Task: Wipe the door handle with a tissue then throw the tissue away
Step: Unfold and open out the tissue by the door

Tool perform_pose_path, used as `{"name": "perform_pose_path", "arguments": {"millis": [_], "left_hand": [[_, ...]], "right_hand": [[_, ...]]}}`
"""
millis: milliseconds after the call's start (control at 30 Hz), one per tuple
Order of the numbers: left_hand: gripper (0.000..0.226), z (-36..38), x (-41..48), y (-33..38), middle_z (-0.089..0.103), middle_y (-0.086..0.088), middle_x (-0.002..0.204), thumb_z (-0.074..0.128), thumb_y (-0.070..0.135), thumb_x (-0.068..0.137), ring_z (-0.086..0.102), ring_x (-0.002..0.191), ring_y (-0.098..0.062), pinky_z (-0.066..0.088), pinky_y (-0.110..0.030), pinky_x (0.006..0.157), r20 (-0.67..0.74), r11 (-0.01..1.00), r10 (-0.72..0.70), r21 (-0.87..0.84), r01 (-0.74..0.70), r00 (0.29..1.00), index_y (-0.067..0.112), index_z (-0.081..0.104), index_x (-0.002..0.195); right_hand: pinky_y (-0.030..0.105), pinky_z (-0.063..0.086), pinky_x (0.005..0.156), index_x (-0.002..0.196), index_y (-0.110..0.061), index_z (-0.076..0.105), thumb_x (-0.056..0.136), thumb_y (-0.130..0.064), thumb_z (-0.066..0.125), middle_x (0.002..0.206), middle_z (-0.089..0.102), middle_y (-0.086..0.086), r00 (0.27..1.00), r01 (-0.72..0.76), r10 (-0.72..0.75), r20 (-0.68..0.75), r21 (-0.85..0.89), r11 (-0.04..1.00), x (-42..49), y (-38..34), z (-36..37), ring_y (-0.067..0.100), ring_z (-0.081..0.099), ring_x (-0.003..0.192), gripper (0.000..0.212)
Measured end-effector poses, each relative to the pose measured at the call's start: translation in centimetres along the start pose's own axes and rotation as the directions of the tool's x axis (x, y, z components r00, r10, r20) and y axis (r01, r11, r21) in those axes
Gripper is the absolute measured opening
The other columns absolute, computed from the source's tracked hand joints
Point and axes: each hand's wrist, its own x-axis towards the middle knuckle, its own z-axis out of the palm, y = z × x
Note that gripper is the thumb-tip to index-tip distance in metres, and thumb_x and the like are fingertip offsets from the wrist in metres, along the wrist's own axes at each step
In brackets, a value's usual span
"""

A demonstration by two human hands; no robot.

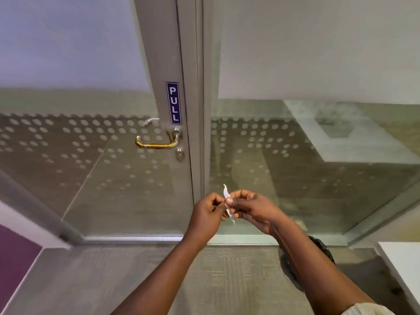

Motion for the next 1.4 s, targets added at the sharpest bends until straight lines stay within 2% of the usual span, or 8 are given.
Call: {"name": "perform_pose_path", "arguments": {"millis": [233, 467, 733, 867, 1100, 1267, 1333, 1400], "left_hand": [[0.026, -7.1, 0.6, -0.3, 0.069, -0.015, 0.066, 0.056, -0.006, 0.098, 0.063, 0.057, -0.025, 0.054, -0.030, 0.056, -0.089, 0.898, -0.248, -0.394, 0.195, 0.965, 0.006, 0.058, 0.076], [0.022, -12.3, 3.5, -1.0, 0.070, -0.019, 0.070, 0.055, -0.004, 0.099, 0.063, 0.053, -0.019, 0.054, -0.028, 0.056, -0.234, 0.936, -0.253, -0.304, 0.176, 0.939, 0.006, 0.059, 0.080], [0.025, -16.6, 8.5, -2.2, 0.064, 0.003, 0.068, 0.052, 0.007, 0.104, 0.058, 0.067, -0.017, 0.052, -0.025, 0.054, -0.481, 0.911, -0.356, -0.368, 0.184, 0.802, 0.013, 0.054, 0.080], [0.026, -18.9, 10.1, -2.6, 0.052, 0.002, 0.068, 0.050, 0.014, 0.106, 0.044, 0.067, -0.015, 0.039, -0.032, 0.064, -0.514, 0.911, -0.366, -0.366, 0.187, 0.776, 0.016, 0.055, 0.082], [0.022, -21.8, 11.8, -1.7, 0.057, 0.017, 0.060, 0.052, 0.010, 0.106, 0.051, 0.056, 0.001, 0.044, -0.013, 0.055, -0.525, 0.926, -0.274, -0.371, 0.074, 0.806, 0.015, 0.057, 0.086], [0.014, -24.5, 12.4, 0.0, 0.070, 0.001, 0.078, 0.062, 0.016, 0.103, 0.061, 0.072, -0.012, 0.049, -0.026, 0.065, -0.430, 0.943, -0.211, -0.326, 0.068, 0.878, 0.017, 0.067, 0.090], [0.013, -26.2, 12.7, 0.9, 0.073, -0.003, 0.080, 0.064, 0.016, 0.102, 0.062, 0.075, -0.016, 0.048, -0.032, 0.070, -0.339, 0.957, -0.164, -0.284, 0.065, 0.926, 0.017, 0.069, 0.090], [0.010, -27.6, 13.2, 2.0, 0.076, -0.007, 0.085, 0.066, 0.016, 0.101, 0.065, 0.078, -0.017, 0.049, -0.033, 0.072, -0.241, 0.964, -0.141, -0.253, 0.079, 0.960, 0.018, 0.071, 0.092]], "right_hand": [[0.021, 0.053, 0.061, 0.107, 0.001, 0.062, 0.090, 0.005, 0.064, 0.077, 0.067, 0.010, 0.982, -0.018, 0.041, 0.182, -0.127, 0.992, 4.8, -0.7, 6.1, 0.013, 0.060, 0.063, 0.017], [0.022, 0.054, 0.062, 0.115, 0.007, 0.065, 0.089, 0.003, 0.066, 0.083, 0.068, 0.015, 0.961, -0.035, 0.086, 0.261, -0.194, 0.980, 11.3, -0.9, 9.6, 0.015, 0.061, 0.069, 0.025], [0.023, 0.051, 0.055, 0.100, -0.004, 0.072, 0.088, 0.000, 0.067, 0.074, 0.069, 0.006, 0.982, -0.003, 0.058, 0.178, -0.293, 0.956, 17.7, -1.8, 9.6, 0.011, 0.061, 0.062, 0.014], [0.024, 0.049, 0.055, 0.099, -0.002, 0.071, 0.090, -0.001, 0.065, 0.072, 0.065, 0.006, 0.992, -0.042, 0.079, 0.100, -0.326, 0.944, 19.3, -1.6, 8.8, 0.011, 0.059, 0.062, 0.011], [0.027, 0.051, 0.056, 0.093, -0.006, 0.073, 0.090, -0.008, 0.069, 0.072, 0.065, 0.005, 0.996, -0.086, 0.094, 0.010, -0.302, 0.949, 20.0, -0.8, 9.4, 0.012, 0.059, 0.066, 0.006], [0.028, 0.051, 0.058, 0.089, -0.008, 0.072, 0.093, -0.021, 0.069, 0.074, 0.062, 0.008, 0.995, -0.065, 0.040, -0.095, -0.279, 0.958, 18.4, -0.9, 12.2, 0.014, 0.060, 0.067, 0.013], [0.026, 0.050, 0.058, 0.088, -0.012, 0.070, 0.094, -0.028, 0.066, 0.074, 0.064, 0.005, 0.977, -0.024, -0.060, -0.204, -0.387, 0.922, 17.3, -1.0, 14.2, 0.012, 0.060, 0.064, 0.018], [0.019, 0.049, 0.060, 0.085, -0.020, 0.069, 0.091, -0.034, 0.069, 0.073, 0.068, -0.003, 0.893, 0.047, -0.309, -0.328, -0.614, 0.788, 16.2, -1.7, 16.6, 0.007, 0.061, 0.063, 0.015]]}}
